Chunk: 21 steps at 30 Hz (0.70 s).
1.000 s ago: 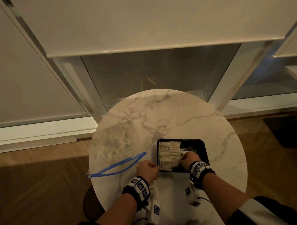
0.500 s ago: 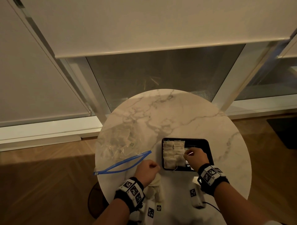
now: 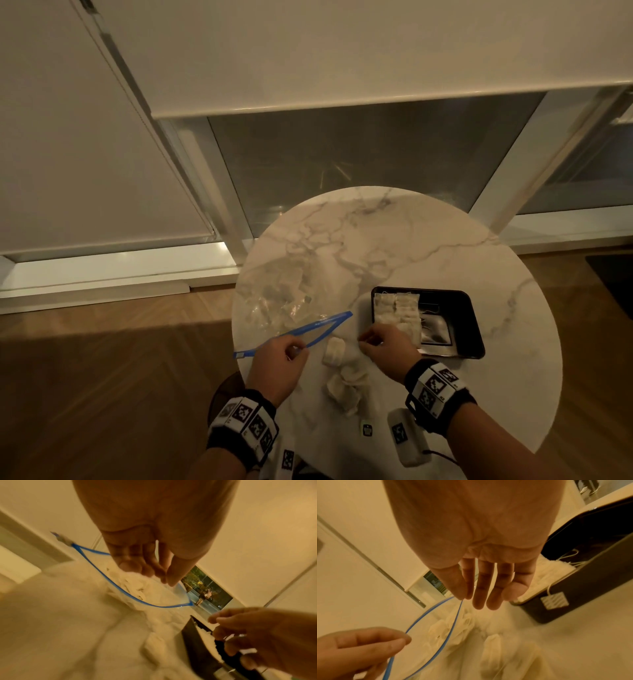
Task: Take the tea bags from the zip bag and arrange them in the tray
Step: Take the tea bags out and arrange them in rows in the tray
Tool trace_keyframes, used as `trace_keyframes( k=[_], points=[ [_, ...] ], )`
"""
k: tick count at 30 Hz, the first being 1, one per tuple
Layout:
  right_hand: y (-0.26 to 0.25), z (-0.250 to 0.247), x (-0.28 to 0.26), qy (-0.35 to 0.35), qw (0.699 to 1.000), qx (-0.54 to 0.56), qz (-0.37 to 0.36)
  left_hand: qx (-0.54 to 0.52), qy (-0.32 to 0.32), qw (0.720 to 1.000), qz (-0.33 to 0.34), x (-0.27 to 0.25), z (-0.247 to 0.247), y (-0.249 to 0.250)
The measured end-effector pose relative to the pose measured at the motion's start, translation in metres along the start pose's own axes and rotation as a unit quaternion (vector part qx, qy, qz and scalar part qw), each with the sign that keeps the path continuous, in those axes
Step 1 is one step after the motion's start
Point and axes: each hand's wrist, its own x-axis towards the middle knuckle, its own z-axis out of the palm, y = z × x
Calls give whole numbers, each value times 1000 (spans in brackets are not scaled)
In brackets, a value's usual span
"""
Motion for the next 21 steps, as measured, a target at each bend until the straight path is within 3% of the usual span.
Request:
trace_keyframes(
  k=[2,4,9,13,16,21],
  points=[
    [-6,16,-1,-41,999,-6,-4,86,44,993,61,-4,-8,-13],
    [-14,34,0,-59,998,-20,-13,183,38,978,91,-8,-18,-25],
    [-31,66,11,-96,995,-2,17,329,-101,938,45,-7,-32,-33],
    [-33,82,24,-90,994,39,44,366,-139,920,13,2,-38,-35],
    [-35,86,31,-41,998,40,23,335,-107,936,8,9,-48,-32],
    [-65,72,21,26,1000,14,10,280,7,959,42,21,-69,-24]
  ],
)
